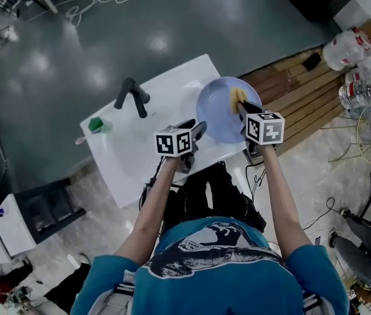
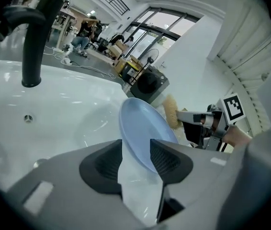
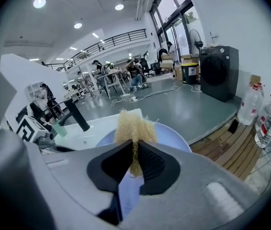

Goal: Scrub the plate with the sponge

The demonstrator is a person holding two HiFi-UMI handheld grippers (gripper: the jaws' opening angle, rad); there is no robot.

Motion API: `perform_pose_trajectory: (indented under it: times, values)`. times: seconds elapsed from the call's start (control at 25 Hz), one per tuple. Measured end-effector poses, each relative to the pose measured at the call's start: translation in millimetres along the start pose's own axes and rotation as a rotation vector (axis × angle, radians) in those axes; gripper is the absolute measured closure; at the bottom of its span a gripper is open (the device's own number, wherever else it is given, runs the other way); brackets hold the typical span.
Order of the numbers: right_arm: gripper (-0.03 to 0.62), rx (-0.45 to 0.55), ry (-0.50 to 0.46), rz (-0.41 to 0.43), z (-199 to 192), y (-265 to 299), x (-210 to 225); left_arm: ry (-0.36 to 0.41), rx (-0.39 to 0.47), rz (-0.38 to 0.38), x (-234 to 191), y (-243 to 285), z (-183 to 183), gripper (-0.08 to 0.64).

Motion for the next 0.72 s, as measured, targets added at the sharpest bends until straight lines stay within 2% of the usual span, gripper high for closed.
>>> perform_pose_trajectory:
  times: [0.16,0.32,0.52,0.72]
  values:
    - [0.558,-0.044,-0.021,-0.018,14.0,24.2,18.2,-0.014,-0.003,0.070,-1.9,5.6,-0.2,0.410]
    - [0.558,-0.099,-0.037,-0.074,21.1,44.1,37.1,-0.013,-0.017,0.133,-5.9,7.9,-2.7,0.484]
    - [0.558,-0.179,-0.095,-0.104,17.8,64.2,45.6,0.014,-0.027,0.166,-5.4,6.9,-3.0,0.474]
    - [0.558,-0.206,-0.118,-0.142,12.4,78.1,47.4,0.056,-0.028,0.180,-3.8,6.5,-2.9,0.471]
Point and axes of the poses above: the fingertips, and each gripper's own axes: y forward along the fingers, x to its right, z out of its top, the point moved 2 cm from there along -y, backward along the fingers, and after that the axes turned 11 degrees about y, right-handed, at the moved point
